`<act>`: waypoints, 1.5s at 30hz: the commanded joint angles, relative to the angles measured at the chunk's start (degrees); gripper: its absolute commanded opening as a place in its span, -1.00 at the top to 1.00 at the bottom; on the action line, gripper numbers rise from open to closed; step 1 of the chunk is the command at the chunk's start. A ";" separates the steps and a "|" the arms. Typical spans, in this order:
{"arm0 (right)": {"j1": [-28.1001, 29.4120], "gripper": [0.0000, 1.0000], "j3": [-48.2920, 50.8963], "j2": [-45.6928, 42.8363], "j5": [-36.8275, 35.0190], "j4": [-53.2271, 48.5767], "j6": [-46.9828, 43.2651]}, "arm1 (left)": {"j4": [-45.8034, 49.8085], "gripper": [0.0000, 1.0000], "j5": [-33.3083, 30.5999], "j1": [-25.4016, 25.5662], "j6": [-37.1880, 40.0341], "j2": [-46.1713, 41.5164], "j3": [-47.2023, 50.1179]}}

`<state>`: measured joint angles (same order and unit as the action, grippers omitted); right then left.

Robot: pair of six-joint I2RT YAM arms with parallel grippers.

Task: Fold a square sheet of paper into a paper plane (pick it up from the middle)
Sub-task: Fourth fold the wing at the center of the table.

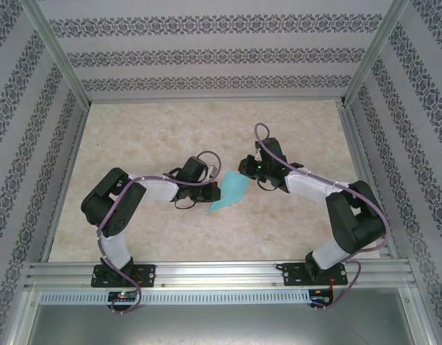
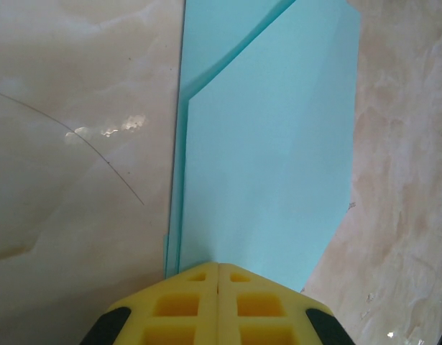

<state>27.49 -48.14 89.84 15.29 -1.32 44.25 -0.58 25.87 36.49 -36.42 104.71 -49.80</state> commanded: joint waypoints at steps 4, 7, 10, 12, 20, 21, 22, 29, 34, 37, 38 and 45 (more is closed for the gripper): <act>6.33 1.00 2.26 4.85 1.21 5.14 7.08 | 9.96 1.00 -1.74 0.42 1.23 1.96 1.68; 7.69 1.00 2.04 8.11 1.89 7.24 8.51 | 9.89 1.00 -1.73 0.42 1.09 1.94 1.63; 7.93 1.00 2.38 10.05 1.92 8.46 9.22 | 9.75 1.00 -1.73 0.42 1.05 1.90 1.59; 7.93 1.00 2.55 10.90 1.86 8.55 9.27 | 9.81 1.00 -1.64 0.45 0.92 1.82 1.48; 7.62 1.00 3.35 13.93 0.26 5.66 8.77 | 10.62 1.00 -1.14 0.42 1.04 0.73 0.45; 7.56 1.00 3.60 14.12 -0.03 5.42 8.68 | 10.89 1.00 -1.08 0.43 1.13 0.48 0.05; 7.46 1.00 3.74 14.35 -0.40 4.89 8.59 | 11.35 1.00 -0.87 0.43 1.31 0.19 -0.48; 7.29 1.00 4.02 15.44 -1.21 2.50 8.50 | 11.31 0.95 5.29 0.40 1.59 -3.11 -3.19; 7.40 1.00 3.89 16.11 -0.96 2.54 8.56 | 9.60 0.82 8.87 0.44 -0.39 -5.29 -2.62; 7.48 1.00 3.67 16.55 -0.53 2.75 8.75 | 8.07 0.75 10.25 0.42 -1.81 -5.52 -1.68; 7.50 1.00 3.67 16.64 -0.50 2.73 8.74 | 7.77 0.74 10.54 0.42 -2.08 -5.41 -1.49; 7.43 1.00 3.52 17.47 -0.17 2.69 8.97 | 10.08 0.67 8.13 0.42 -1.42 -3.14 -1.48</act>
<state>35.11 -46.00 103.48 17.61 6.81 52.90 7.77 34.22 36.51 -37.76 100.73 -51.68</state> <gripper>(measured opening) 0.043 0.167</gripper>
